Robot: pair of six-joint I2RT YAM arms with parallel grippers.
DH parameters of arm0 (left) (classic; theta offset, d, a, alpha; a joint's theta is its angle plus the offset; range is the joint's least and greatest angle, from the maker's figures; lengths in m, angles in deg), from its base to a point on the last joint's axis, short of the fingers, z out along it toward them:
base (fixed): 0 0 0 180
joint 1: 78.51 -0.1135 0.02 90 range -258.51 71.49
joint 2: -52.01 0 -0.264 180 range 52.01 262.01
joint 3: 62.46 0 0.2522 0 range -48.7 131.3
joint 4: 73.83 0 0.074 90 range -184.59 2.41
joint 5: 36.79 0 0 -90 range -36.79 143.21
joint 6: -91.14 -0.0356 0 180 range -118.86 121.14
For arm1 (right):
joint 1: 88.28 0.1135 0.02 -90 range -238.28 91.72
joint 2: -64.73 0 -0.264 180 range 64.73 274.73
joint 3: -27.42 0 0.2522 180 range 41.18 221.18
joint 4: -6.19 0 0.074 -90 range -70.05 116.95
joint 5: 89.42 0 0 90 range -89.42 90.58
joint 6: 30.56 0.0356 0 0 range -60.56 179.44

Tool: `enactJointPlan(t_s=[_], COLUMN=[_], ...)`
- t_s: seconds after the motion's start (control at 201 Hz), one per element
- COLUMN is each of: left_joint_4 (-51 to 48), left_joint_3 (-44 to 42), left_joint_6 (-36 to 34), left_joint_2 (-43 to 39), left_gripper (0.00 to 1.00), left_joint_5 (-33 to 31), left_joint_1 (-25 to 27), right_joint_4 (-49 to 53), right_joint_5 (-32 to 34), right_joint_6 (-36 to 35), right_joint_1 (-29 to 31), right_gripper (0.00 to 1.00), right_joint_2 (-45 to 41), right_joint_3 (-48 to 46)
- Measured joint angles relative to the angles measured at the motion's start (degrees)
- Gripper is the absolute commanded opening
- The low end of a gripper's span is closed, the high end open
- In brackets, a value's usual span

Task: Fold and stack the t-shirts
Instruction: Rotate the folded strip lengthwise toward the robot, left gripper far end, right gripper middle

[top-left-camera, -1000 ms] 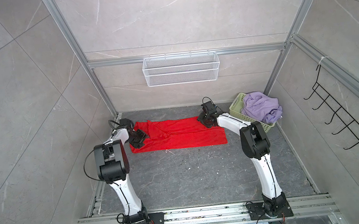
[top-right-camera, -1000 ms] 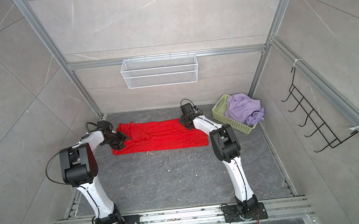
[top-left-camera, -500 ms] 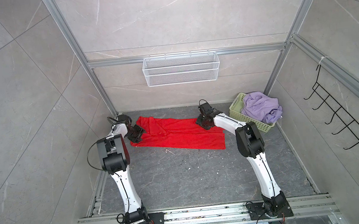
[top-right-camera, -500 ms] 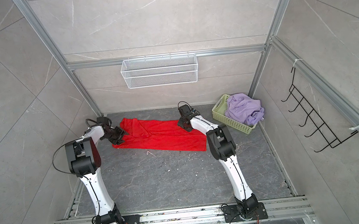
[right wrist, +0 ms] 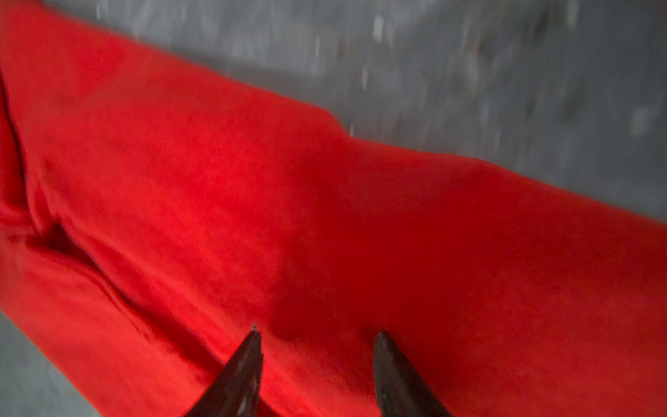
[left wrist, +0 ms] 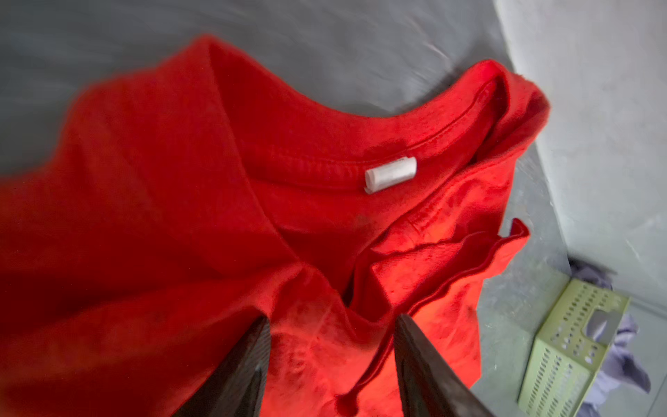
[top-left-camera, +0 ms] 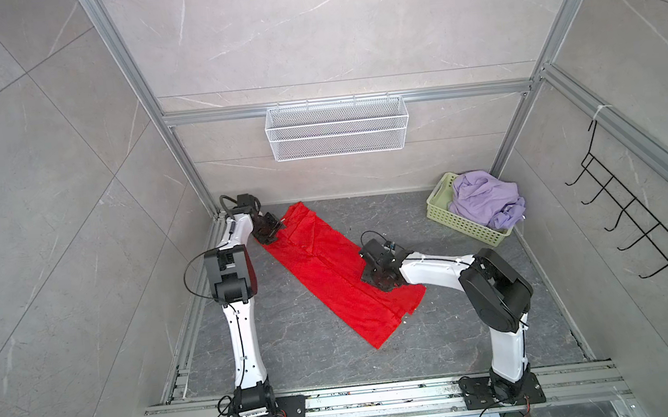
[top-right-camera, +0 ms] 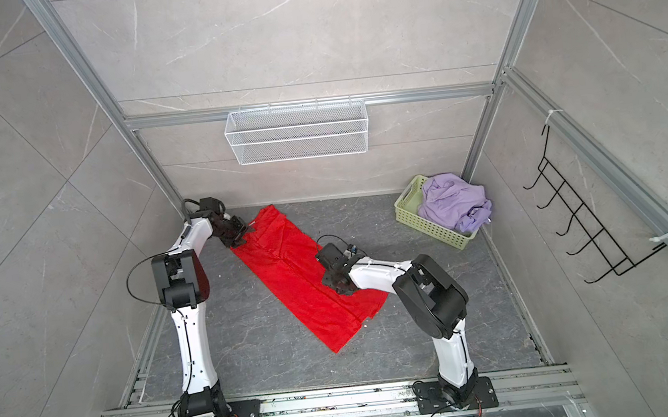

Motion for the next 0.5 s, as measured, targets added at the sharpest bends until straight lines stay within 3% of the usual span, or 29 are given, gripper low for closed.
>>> enactJointPlan(t_s=[0.259,0.503], left_joint_4=[7.37,12.26], left_joint_3=[9.92,10.19], left_joint_6=[3.87,6.56], left_joint_2=[7.85,8.31], left_gripper=[0.57,0.58], left_joint_5=[5.7,6.8], left_joint_1=[8.92,11.93], right_joint_4=[2.84,9.25], right_joint_5=[5.11,6.38], right_joint_6=[6.8,8.15], right_joint_1=[9.81,12.07], right_gripper=[0.53,0.56], right_joint_2=[0.22,1.01], right_joint_3=[0.66,3.72])
